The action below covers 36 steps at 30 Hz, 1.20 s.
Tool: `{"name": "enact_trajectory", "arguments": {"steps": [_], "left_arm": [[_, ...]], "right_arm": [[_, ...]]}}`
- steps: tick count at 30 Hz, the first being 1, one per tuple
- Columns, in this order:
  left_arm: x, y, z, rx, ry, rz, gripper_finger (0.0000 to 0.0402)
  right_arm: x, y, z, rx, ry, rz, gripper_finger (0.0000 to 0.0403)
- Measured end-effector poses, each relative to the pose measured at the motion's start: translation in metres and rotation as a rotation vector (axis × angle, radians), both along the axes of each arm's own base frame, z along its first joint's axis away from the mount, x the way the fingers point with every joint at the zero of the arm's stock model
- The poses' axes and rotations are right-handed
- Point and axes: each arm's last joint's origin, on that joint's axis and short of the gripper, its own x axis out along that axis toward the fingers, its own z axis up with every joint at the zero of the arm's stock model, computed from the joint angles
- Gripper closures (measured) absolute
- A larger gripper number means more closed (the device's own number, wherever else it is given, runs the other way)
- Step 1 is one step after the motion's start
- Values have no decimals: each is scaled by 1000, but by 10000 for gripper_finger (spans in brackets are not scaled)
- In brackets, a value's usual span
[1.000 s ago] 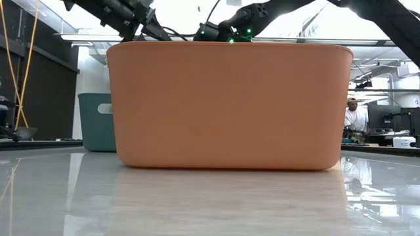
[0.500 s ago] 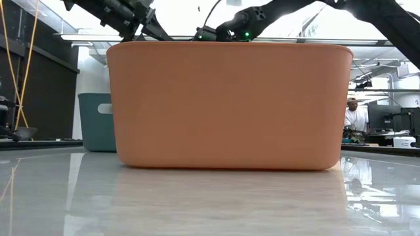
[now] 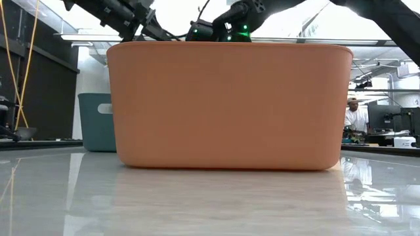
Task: Sort spices by type
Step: Put the top red seasoning can into the orange bin
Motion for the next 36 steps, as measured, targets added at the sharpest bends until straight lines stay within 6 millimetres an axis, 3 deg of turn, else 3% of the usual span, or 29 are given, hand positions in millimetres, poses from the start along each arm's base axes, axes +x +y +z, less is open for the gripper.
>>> {"name": "enact_trajectory", "arguments": {"steps": [7,17,22,31,36], "left_arm": [[0,0,-1,-2,8,1,157],[-1,0,-3,-7,32,2,157],[-1,0,-3,-5,31,5,157],[-2,2,-2,5,25,16,157],[-2,3,-2,5,24,18,157]], "right_arm": [[-16,22,7,42,162,126,403],[-52,42,16,81,355,157,403],[-91,52,15,102,380,90,403],[-180,72,20,145,333,-131,403],[-216,77,26,153,293,-213,403]]}}
